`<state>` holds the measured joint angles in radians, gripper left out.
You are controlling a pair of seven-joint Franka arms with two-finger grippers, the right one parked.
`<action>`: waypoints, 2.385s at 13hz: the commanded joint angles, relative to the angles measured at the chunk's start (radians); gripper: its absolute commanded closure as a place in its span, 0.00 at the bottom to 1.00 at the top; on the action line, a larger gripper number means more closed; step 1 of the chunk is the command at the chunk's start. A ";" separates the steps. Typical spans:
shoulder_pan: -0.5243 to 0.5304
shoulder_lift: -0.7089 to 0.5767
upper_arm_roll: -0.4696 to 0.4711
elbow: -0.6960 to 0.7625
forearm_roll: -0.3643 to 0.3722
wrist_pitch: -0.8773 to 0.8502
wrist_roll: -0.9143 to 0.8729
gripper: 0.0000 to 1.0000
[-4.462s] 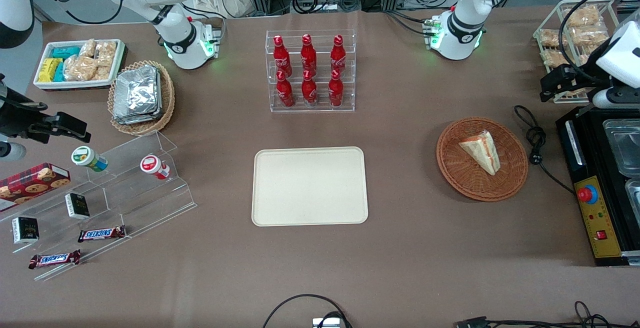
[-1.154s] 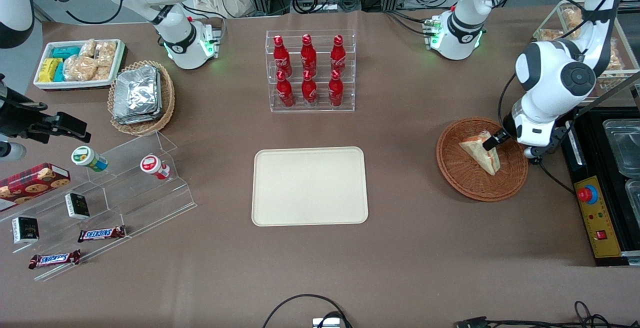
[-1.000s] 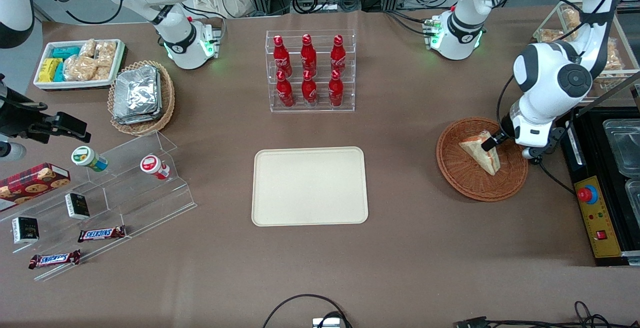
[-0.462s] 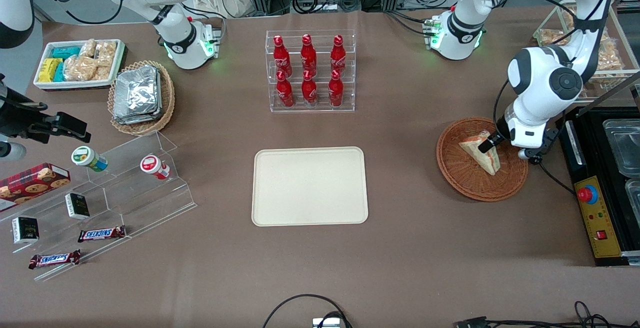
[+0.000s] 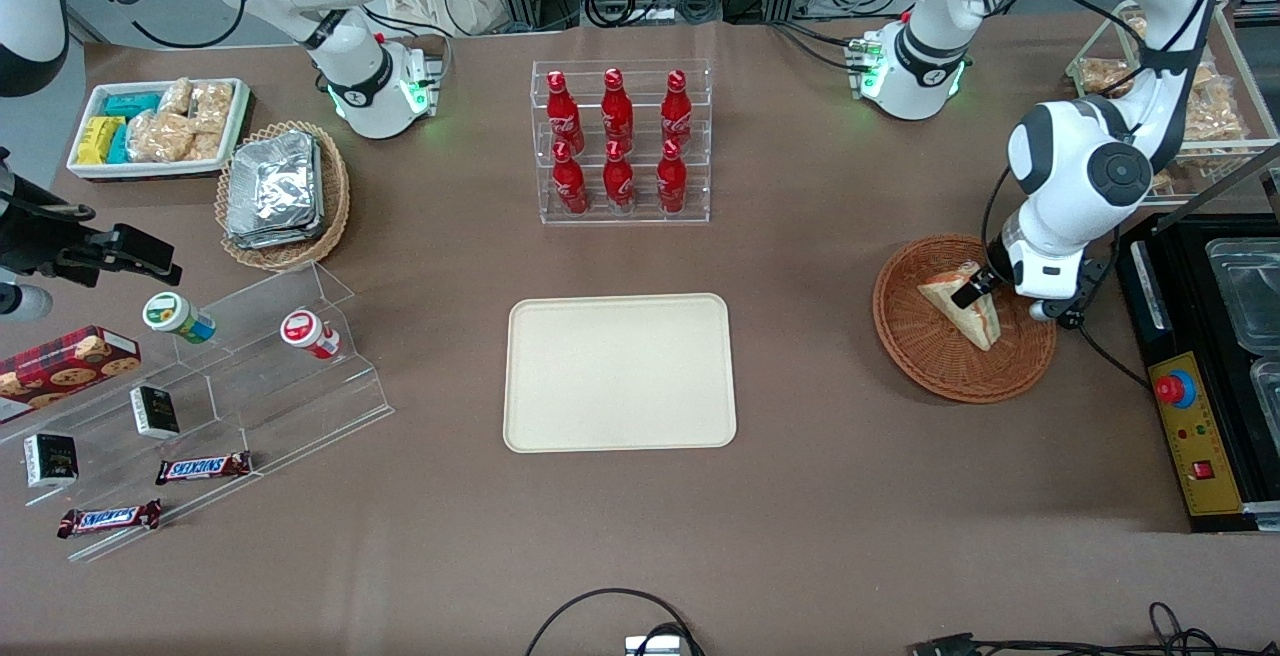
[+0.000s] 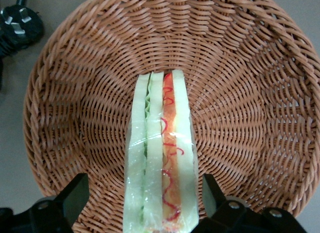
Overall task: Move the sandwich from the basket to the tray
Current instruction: 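Close the left gripper on the sandwich and lift it, then carry the held sandwich with the left gripper over the cream tray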
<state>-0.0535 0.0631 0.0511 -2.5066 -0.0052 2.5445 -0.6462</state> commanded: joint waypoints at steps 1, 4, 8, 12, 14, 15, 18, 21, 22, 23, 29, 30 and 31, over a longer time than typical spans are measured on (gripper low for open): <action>-0.031 0.014 0.000 -0.014 -0.016 0.045 -0.038 0.07; -0.032 0.021 0.000 -0.014 -0.016 0.048 -0.044 0.27; -0.032 0.021 0.000 -0.012 -0.013 0.048 -0.040 0.62; -0.034 0.004 -0.008 0.005 -0.007 -0.002 -0.024 0.68; -0.037 -0.025 -0.042 0.020 -0.006 -0.027 -0.032 0.68; -0.037 -0.049 -0.059 0.029 -0.001 -0.051 -0.030 0.69; -0.037 -0.078 -0.077 0.150 0.016 -0.243 0.006 0.72; -0.039 -0.072 -0.134 0.322 0.030 -0.452 0.022 0.72; -0.039 -0.068 -0.155 0.363 0.030 -0.486 0.022 0.72; -0.039 -0.065 -0.178 0.394 0.028 -0.506 0.022 0.72; -0.039 -0.034 -0.352 0.488 0.030 -0.510 0.117 0.75; -0.040 -0.026 -0.378 0.497 0.030 -0.509 0.120 0.75; -0.040 -0.010 -0.410 0.518 0.027 -0.509 0.111 0.75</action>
<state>-0.0929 0.0107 -0.3165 -2.0515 0.0090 2.0598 -0.5456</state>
